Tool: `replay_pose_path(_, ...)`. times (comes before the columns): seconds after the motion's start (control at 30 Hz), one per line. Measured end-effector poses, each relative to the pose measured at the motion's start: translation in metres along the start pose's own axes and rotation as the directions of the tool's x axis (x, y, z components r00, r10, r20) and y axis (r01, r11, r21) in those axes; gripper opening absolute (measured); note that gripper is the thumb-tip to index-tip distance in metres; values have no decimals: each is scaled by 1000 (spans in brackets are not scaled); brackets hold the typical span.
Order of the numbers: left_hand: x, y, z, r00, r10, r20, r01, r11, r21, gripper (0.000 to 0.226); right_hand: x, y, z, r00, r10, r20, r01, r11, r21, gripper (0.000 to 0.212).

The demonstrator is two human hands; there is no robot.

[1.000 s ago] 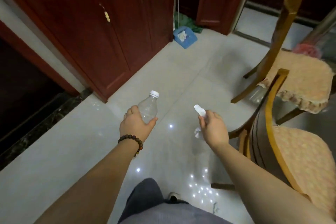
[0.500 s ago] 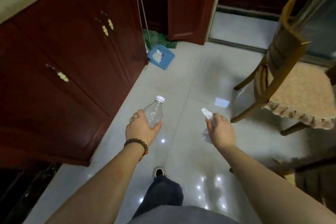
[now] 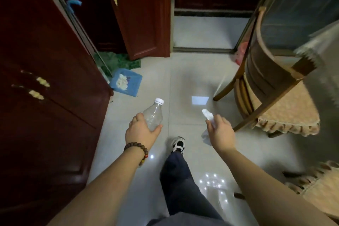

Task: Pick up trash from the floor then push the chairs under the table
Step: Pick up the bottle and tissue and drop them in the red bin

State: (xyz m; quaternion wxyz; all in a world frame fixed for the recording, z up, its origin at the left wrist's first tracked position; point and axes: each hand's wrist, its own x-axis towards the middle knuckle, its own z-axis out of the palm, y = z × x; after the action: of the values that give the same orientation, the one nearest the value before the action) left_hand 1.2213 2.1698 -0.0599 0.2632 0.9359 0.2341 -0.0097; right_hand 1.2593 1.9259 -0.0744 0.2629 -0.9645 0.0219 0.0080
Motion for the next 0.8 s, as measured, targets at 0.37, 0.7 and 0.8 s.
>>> replay_pose_path(0.37, 290, 176, 24, 985, 165, 49, -166, 986, 26, 67, 289, -9, -13, 989, 115, -89, -111, 993, 44, 24)
replay_pose_path(0.7, 485, 302, 69, 953, 283, 107, -289, 956, 43, 68, 484, -1, -21, 975, 189, -115, -190, 982, -1, 25)
replay_pose_path(0.8, 551, 344, 92, 929, 345, 132, -353, 935, 39, 68, 551, 7, -17, 957, 262, -123, -264, 964, 0, 23)
